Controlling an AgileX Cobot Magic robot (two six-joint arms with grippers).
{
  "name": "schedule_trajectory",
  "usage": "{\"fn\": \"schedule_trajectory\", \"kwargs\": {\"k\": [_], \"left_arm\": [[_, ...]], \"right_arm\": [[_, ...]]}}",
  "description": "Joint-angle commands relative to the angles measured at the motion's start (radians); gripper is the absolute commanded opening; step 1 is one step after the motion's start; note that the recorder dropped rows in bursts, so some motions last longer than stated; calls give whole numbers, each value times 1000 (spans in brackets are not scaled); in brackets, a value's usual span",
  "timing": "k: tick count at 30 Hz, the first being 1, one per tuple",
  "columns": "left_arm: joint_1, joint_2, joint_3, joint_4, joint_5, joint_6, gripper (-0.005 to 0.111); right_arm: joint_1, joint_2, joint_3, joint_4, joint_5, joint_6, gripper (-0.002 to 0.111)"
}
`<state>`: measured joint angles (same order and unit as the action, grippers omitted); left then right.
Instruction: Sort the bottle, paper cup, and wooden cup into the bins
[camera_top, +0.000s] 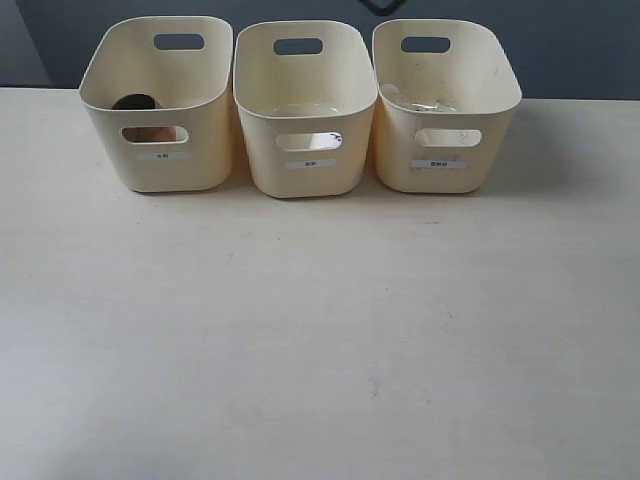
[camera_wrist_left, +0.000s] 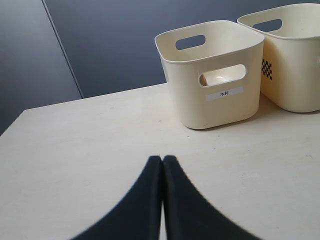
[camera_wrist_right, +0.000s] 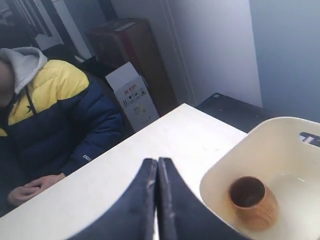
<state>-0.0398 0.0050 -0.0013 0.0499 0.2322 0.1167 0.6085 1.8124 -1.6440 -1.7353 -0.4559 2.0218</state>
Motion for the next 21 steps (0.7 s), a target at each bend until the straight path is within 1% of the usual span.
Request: {"fn": "schedule_trajectory", "kwargs": {"k": [1,9,17,21], "left_arm": [[-3,-5,1,-3,-1,-2,0],[-3,-5,1,-3,-1,-2,0],[-3,-5,1,-3,-1,-2,0],[-3,-5,1,-3,-1,-2,0]], "right_arm": [[-76,-149,166,-9,-38,1,-1],[-215,-398,480,-9,-35,-37,-1],[-361,-711,786,-9,-40,-71,-1],[-402,-880,951,-9,-22,-85,-1]]}}
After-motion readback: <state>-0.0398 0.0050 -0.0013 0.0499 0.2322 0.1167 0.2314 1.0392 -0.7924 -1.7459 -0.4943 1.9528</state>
